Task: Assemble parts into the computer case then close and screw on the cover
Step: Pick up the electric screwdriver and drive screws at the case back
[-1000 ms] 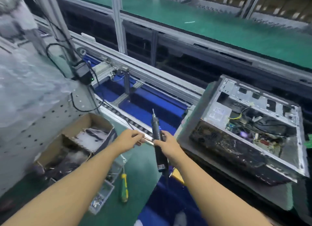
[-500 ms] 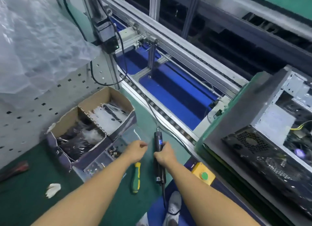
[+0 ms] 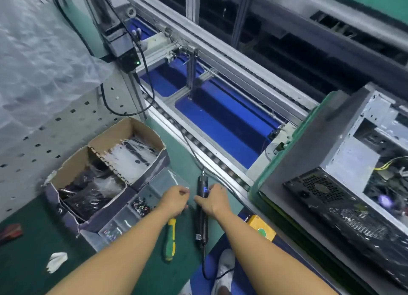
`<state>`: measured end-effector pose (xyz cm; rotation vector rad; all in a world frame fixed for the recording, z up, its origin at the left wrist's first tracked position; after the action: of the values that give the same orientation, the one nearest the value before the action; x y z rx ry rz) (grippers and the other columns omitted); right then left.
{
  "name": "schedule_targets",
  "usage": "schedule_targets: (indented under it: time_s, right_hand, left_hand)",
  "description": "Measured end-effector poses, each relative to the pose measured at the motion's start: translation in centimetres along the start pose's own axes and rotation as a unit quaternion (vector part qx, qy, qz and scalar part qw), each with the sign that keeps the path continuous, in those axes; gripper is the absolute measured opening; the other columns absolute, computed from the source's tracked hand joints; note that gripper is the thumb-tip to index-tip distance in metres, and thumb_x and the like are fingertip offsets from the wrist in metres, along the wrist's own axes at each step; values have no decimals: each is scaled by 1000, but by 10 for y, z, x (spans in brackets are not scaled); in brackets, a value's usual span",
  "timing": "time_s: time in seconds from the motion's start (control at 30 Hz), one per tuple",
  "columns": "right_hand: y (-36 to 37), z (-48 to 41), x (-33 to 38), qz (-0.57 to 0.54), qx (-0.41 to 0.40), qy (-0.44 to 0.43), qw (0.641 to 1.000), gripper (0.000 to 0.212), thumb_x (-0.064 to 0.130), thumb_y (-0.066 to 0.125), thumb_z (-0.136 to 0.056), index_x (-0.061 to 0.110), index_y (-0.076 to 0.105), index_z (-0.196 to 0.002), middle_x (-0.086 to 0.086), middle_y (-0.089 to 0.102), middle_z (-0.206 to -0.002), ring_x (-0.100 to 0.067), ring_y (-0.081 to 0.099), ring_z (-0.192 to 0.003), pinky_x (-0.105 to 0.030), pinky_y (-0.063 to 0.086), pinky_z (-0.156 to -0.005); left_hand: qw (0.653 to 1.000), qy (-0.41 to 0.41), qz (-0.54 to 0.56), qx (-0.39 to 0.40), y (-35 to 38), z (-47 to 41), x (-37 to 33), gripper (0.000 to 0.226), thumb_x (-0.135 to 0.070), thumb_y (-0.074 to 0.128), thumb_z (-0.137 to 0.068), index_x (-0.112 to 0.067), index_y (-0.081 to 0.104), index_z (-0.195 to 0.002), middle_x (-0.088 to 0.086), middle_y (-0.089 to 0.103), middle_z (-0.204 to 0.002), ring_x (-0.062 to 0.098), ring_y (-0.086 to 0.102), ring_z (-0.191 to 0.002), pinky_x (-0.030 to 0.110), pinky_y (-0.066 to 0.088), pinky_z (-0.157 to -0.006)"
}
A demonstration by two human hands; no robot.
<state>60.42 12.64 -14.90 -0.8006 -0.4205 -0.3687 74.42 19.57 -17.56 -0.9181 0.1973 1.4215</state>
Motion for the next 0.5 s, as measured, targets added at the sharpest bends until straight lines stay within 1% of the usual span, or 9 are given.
schedule_targets:
  time_s: [0.07,0.13,0.17,0.23,0.3,0.37,0.4,0.47,0.5]
  right_hand:
    - [-20,8,10,-55,8,-26,998,48,30,76,-86,13,51,-124,-8,55,-118,-26,60,-104,-35,50,-90]
    - [-44,18,19,-98,-3,-44,994,32,22,72,-85,19,54,-111,2,57,-94,-17,56,-77,-31,47,-72]
    - [-56,23,24,-122,-13,-49,991,27,20,70,-84,22,54,-105,5,55,-86,-13,53,-70,-29,45,-66]
    - [-81,38,34,-171,-29,-55,983,23,20,69,-83,25,53,-98,7,55,-81,-9,49,-63,-23,41,-56]
    - [-111,54,41,-206,-58,-62,975,19,19,67,-83,24,53,-95,7,55,-79,-11,50,-64,-24,40,-56]
    - [-146,72,42,-236,-89,-69,965,18,18,66,-83,21,54,-96,5,55,-77,-15,52,-65,-30,47,-61]
    - [-165,81,39,-247,-106,-74,960,18,16,66,-84,19,54,-98,5,55,-76,-15,52,-62,-30,48,-60]
    - [-204,101,27,-238,-138,-82,958,20,10,63,-86,17,54,-103,4,52,-75,-13,48,-56,-24,43,-53]
    - [-221,111,18,-236,-156,-82,956,21,8,62,-87,17,54,-104,3,51,-77,-11,48,-57,-23,40,-53]
  left_hand:
    - [999,21,10,-21,-4,0,-19,13,-14,52,-96,-21,64,-97,1,69,-86,19,61,-60,28,46,-56]
    - [998,43,22,-35,-6,4,-47,15,-16,52,-95,-19,66,-97,1,67,-77,21,55,-64,35,49,-67]
    - [997,52,30,-41,-5,8,-65,15,-19,53,-94,-21,68,-96,0,65,-75,21,54,-67,36,50,-71]
    - [995,83,39,-50,-2,18,-104,14,-23,56,-91,-23,70,-92,-2,68,-83,21,60,-77,33,49,-76]
    - [989,122,59,-53,5,29,-146,13,-23,58,-89,-21,71,-90,-1,70,-92,20,62,-86,30,48,-77]
    - [984,157,64,-55,11,45,-187,12,-24,57,-90,-21,68,-90,-3,67,-87,18,61,-80,22,45,-69]
    - [982,172,61,-51,15,54,-206,11,-26,56,-90,-22,67,-90,-3,66,-83,21,62,-78,21,45,-64]
    - [976,203,66,-34,27,70,-241,15,-30,55,-91,-21,67,-94,6,69,-91,33,63,-87,32,51,-71]
    - [973,220,68,-22,35,79,-257,16,-30,56,-91,-20,67,-96,11,70,-97,35,63,-89,38,51,-76]
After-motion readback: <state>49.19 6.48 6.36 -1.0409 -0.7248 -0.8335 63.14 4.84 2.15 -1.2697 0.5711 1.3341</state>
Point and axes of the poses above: each hand's wrist, its own z-axis away from the middle knuckle, its own y-axis out of the palm, x = y × z, the point moved 5 cm from there along -z, towards the middle knuckle
